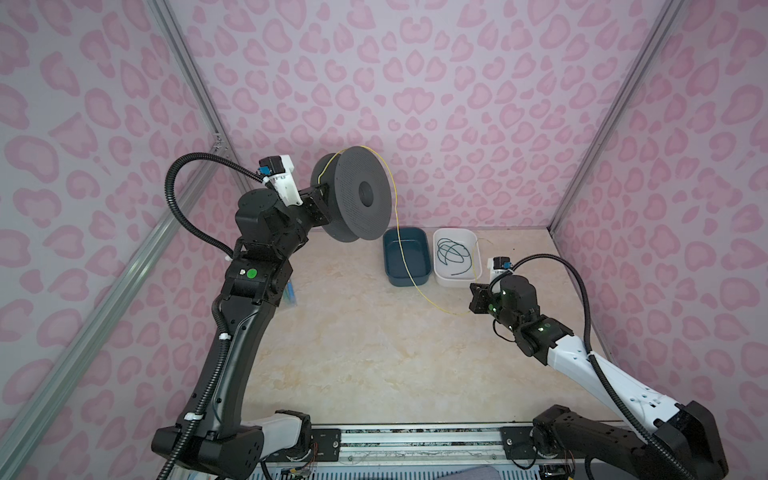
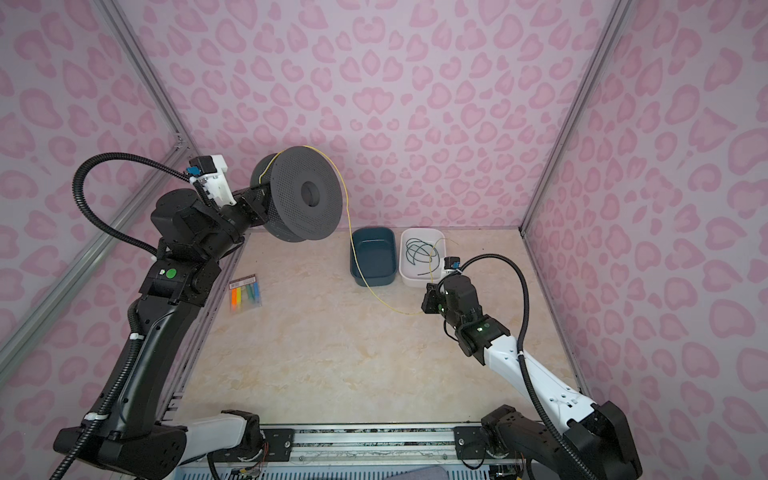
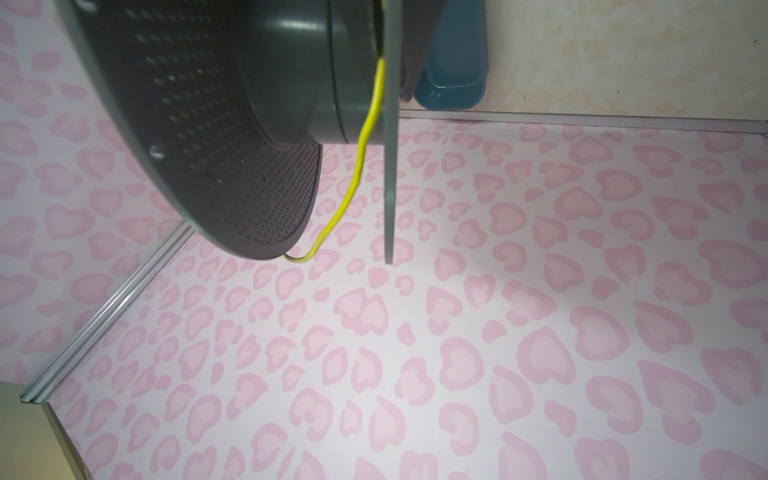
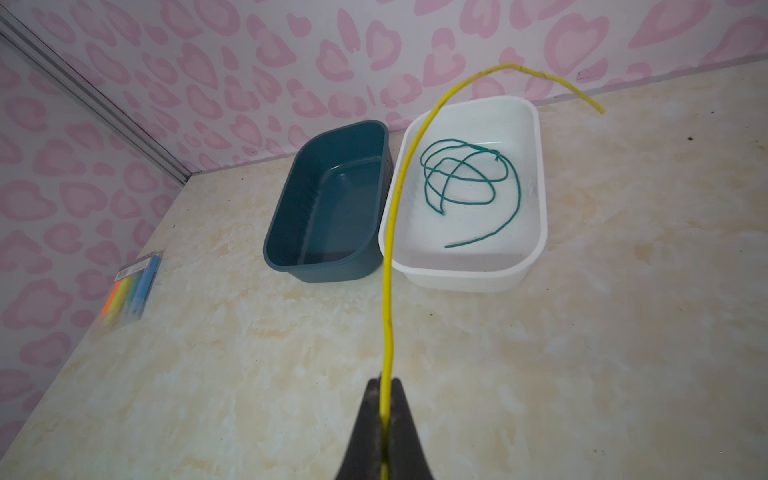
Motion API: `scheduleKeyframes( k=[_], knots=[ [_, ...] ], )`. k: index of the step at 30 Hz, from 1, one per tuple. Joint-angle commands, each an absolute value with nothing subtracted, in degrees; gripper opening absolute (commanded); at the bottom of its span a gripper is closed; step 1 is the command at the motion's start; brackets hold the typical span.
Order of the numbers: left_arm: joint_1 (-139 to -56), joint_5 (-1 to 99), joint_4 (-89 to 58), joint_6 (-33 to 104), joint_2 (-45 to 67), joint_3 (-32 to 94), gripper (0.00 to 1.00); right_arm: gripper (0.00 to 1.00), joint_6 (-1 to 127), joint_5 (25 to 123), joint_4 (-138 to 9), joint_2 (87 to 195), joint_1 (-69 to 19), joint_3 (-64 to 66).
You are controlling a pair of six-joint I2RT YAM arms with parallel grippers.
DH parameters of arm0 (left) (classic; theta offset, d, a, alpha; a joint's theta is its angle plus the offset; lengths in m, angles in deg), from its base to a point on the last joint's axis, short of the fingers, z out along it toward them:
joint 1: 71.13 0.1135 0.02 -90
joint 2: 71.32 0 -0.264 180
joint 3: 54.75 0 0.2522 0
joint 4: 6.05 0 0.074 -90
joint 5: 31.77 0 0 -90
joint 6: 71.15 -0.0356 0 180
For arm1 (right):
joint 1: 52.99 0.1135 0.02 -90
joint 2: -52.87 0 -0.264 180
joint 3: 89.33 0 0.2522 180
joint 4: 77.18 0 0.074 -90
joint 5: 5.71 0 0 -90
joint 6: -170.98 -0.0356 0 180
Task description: Wrap the cables
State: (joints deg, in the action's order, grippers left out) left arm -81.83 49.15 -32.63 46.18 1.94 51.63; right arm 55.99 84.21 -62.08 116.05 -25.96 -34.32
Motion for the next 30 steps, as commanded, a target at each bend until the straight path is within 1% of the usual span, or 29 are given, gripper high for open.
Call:
scheduleKeyframes(
  k=[1, 2, 4, 6, 7, 10, 13, 16, 20, 22, 25, 30],
  knots=[
    [-81.1, 46.8, -24.7, 48.6, 1.7, 52.9, 0.04, 0.00, 57.9, 85.7, -61.1, 115.6, -25.8, -35.5],
    [-80.9, 46.3, -24.8, 48.9, 1.7, 53.0, 0.04, 0.00, 58.2, 86.5, -61.2, 115.8, -25.8, -35.6],
    [-79.8, 41.7, -23.7, 49.9, 1.8, 53.0, 0.04, 0.00, 58.2, 88.4, -62.1, 117.0, -26.6, -35.9],
    [-79.5, 36.8, -25.3, 49.1, 2.8, 54.8, 0.04, 0.00, 56.8, 87.2, -61.5, 118.4, -29.6, -34.9],
    [-79.5, 36.3, -26.8, 49.0, 3.1, 55.2, 0.04, 0.00, 56.7, 86.2, -61.0, 118.6, -31.1, -33.9],
    [-79.5, 34.8, -25.2, 48.4, 1.4, 51.7, 0.04, 0.00, 56.7, 87.8, -63.7, 120.3, -34.2, -31.9],
    [-79.4, 33.4, -24.7, 48.2, -0.3, 49.8, 0.04, 0.00, 56.0, 87.1, -63.1, 124.9, -38.2, -28.5],
    [-79.2, 30.6, -24.3, 47.8, -1.5, 49.7, 0.04, 0.00, 57.1, 87.0, -60.2, 131.0, -39.1, -24.3],
    [-79.0, 26.1, -24.7, 46.7, -2.5, 50.0, 0.04, 0.00, 56.0, 88.3, -62.5, 135.2, -39.9, -23.8],
    [-78.9, 27.4, -24.8, 47.0, -3.0, 49.8, 0.04, 0.00, 56.2, 87.6, -61.8, 136.8, -39.6, -23.3],
    [-77.9, 29.4, -24.1, 47.5, -2.9, 50.4, 0.04, 0.00, 56.3, 88.3, -62.2, 136.3, -37.1, -25.6],
    [-76.4, 37.4, -19.4, 51.0, -1.7, 50.1, 0.04, 0.00, 56.7, 92.6, -61.7, 133.2, -28.2, -30.7]
  ],
)
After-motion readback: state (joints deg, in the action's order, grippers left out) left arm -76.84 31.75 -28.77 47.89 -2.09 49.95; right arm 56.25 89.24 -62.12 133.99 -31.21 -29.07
